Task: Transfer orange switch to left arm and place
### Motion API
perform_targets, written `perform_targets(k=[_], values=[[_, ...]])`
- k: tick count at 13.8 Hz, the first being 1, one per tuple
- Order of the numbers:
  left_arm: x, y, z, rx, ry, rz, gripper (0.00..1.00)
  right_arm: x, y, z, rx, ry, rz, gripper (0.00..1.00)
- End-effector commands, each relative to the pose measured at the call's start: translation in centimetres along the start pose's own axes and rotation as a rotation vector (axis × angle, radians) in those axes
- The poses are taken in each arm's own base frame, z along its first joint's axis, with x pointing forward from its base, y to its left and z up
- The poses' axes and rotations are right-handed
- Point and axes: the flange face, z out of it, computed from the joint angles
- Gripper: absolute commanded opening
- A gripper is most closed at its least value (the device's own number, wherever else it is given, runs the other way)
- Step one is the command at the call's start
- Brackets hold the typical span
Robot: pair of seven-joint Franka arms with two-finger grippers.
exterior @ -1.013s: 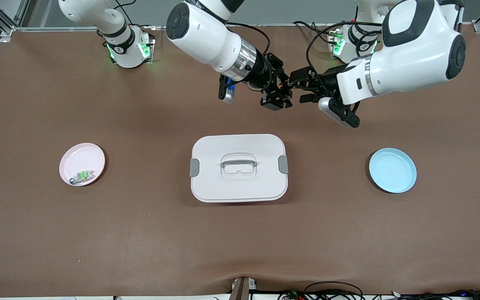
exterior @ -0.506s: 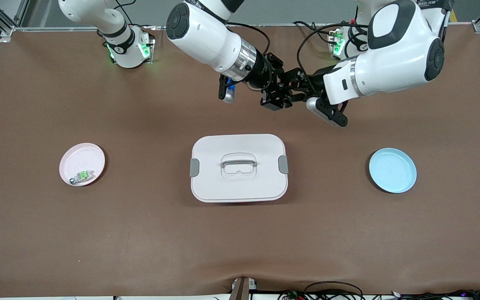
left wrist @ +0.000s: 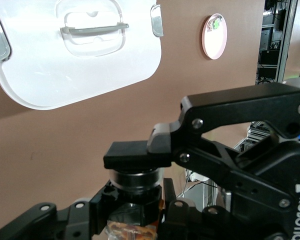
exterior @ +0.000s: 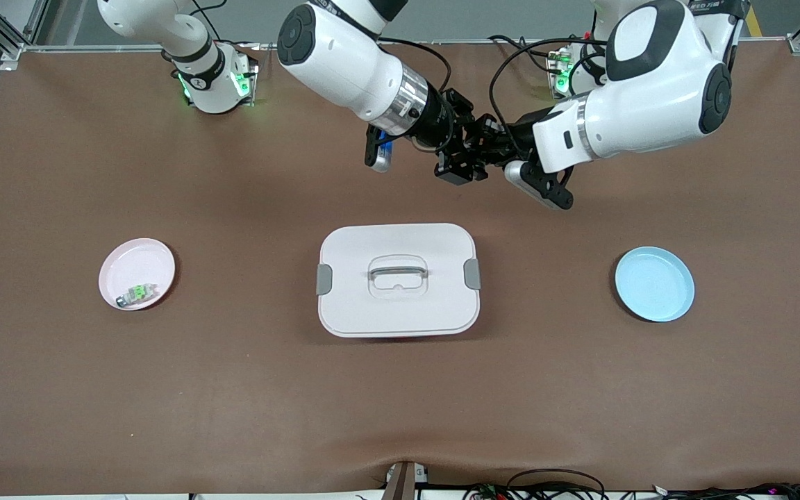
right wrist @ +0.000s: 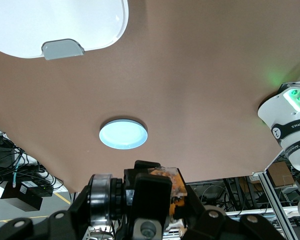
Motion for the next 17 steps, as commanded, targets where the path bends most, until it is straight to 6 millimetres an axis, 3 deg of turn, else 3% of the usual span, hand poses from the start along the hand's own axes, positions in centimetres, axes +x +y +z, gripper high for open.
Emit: perform_targets(k=[1, 2, 3, 5, 7, 11, 14, 17], values=[[-0.5, -0.2, -1.4, 0.008, 0.033, 0.034, 0.00, -0.6, 0.1, -0.1, -0.014, -0.008, 0.014, 0.23], [-0.2, -0.5, -2.3, 0.006, 0.046, 0.033, 0.00, -0.6, 0.1, -0.1, -0.015, -0.009, 0.015, 0.26], [0.1, -1.1, -3.2, 0.004, 0.059, 0.028, 0.00, -0.6, 0.1, -0.1, -0.015, -0.009, 0.015, 0.42], [0.4, -1.7, -3.7, 0.003, 0.064, 0.016, 0.00, -0.6, 0.1, -0.1, -0.011, -0.009, 0.014, 0.89], [0.7, -2.6, -5.0, 0.008, 0.085, 0.000, 0.00, -0.6, 0.1, 0.0, -0.012, -0.005, 0.010, 1.00], [1.4, -6.0, -7.9, 0.116, 0.123, -0.028, 0.00, -1.0, 0.0, -0.6, -0.006, -0.008, -0.017, 1.00], [2.1, -11.0, -11.2, 0.208, 0.149, -0.075, 0.00, -0.5, -0.2, -1.0, -0.037, 0.038, -0.034, 1.00], [3.2, -17.0, -13.9, 0.299, 0.156, -0.118, 0.00, -0.9, 0.8, -2.5, -0.051, 0.195, -0.262, 1.00]])
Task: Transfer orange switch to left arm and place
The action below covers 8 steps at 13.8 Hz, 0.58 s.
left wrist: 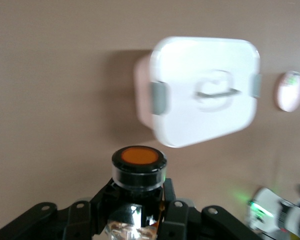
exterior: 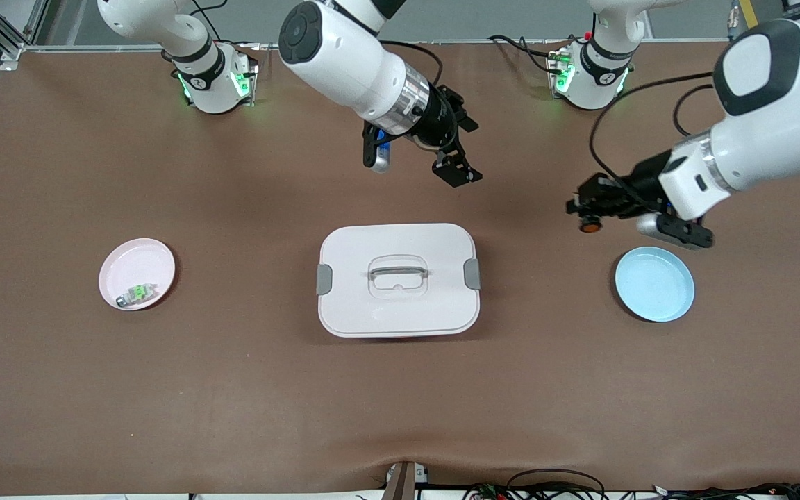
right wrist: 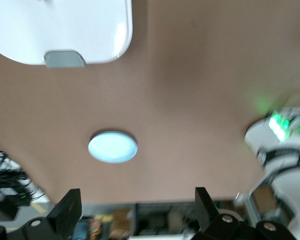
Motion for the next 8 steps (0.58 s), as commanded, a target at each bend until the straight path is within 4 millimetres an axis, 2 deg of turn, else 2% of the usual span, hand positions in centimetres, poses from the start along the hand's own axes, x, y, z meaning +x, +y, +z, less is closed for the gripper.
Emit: perform_targets(k=[1, 3, 5, 8], values=[[2.3, -4.7, -0.7, 0.062, -0.009, 0.018, 0.00, -0.5, 0.7, -3.2, 0.008, 0.096, -0.146, 1.00], [4.0, -9.2, -0.9, 0.144, -0.021, 0.058, 0.00, 1.2, 0.0, -6.2, -0.034, 0.141, -0.205, 1.00], [5.0, -13.6, 0.2, 0.207, -0.063, 0.166, 0.00, 3.6, 0.0, -10.2, -0.147, 0.177, -0.353, 1.00], [5.9, -20.5, 1.9, 0.307, -0.156, 0.383, 0.00, 10.8, -1.5, -17.5, -0.311, 0.233, -0.552, 1.00]])
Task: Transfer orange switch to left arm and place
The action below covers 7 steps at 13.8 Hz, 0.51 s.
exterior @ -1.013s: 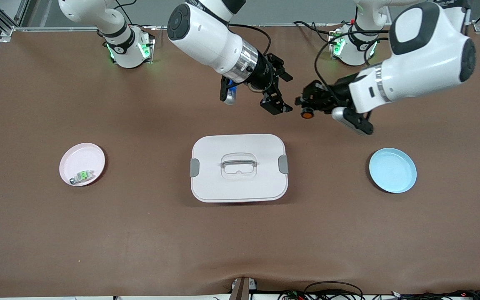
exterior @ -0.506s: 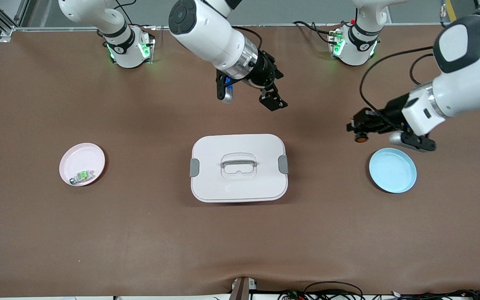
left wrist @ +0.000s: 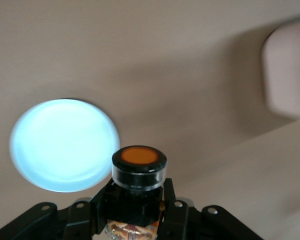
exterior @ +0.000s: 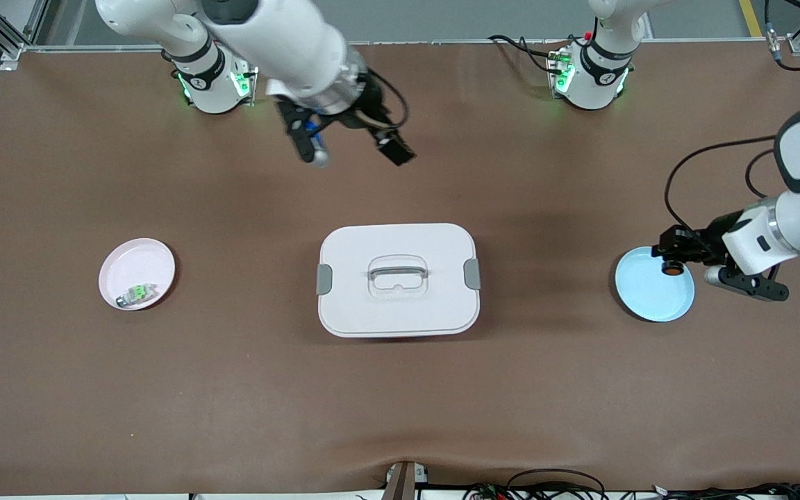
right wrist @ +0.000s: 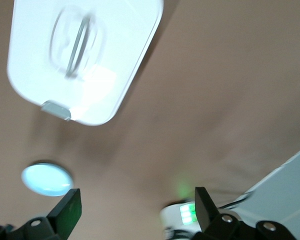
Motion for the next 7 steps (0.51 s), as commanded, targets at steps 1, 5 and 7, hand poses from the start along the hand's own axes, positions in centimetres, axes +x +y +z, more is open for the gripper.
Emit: perform_targets(k=[1, 5, 7], values=[[0.3, -4.0, 2.3, 0.075, -0.064, 0.184, 0.00, 6.3, 3.6, -4.9, -0.100, 0.088, -0.198, 1.00], [0.8, -6.8, 6.4, 0.118, -0.118, 0.428, 0.00, 15.1, 8.7, -11.3, -0.218, 0.194, -0.464, 1.00], [1.0, -8.8, 8.7, 0.141, -0.128, 0.541, 0.00, 19.1, 11.0, -14.0, -0.241, 0.211, -0.559, 1.00]])
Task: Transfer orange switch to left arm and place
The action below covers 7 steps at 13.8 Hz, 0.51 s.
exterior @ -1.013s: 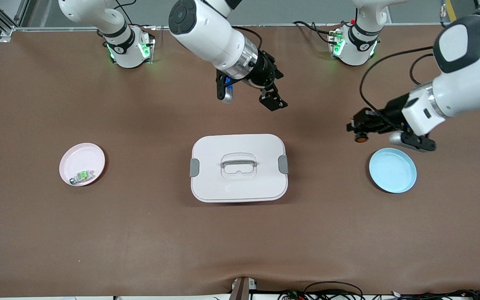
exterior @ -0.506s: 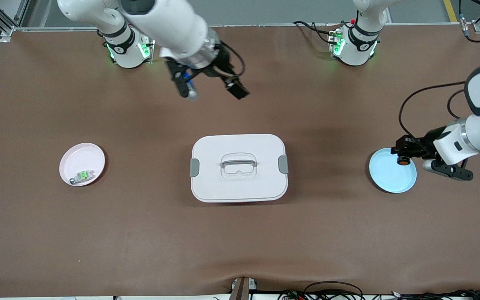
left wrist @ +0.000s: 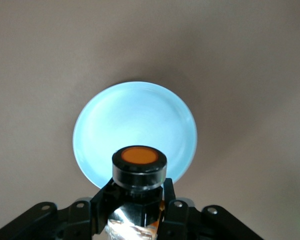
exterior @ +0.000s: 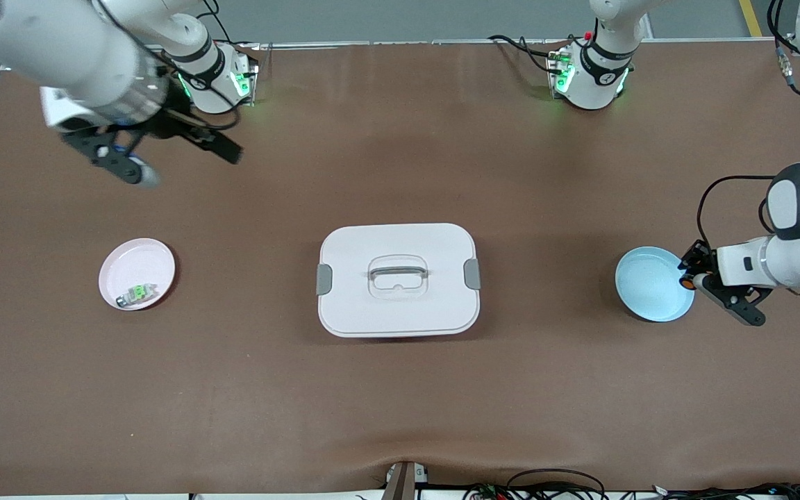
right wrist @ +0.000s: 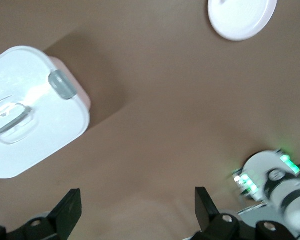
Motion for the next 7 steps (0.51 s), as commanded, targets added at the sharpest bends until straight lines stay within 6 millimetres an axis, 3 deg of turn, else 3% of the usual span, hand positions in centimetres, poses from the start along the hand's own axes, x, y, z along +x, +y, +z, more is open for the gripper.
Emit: perform_targets(k=[1, 4, 7], values=[[0.3, -1.9, 2.9, 0.032, -0.015, 0.166, 0.00, 2.9, 6.0, -1.3, -0.029, 0.028, -0.143, 1.00], [0.8, -2.7, 6.5, 0.048, -0.049, 0.299, 0.00, 7.0, 11.7, -1.4, -0.013, 0.021, -0.226, 1.00], [1.0, -2.5, 8.5, 0.063, -0.106, 0.367, 0.04, 9.7, 15.7, -1.0, -0.013, 0.041, -0.307, 1.00]])
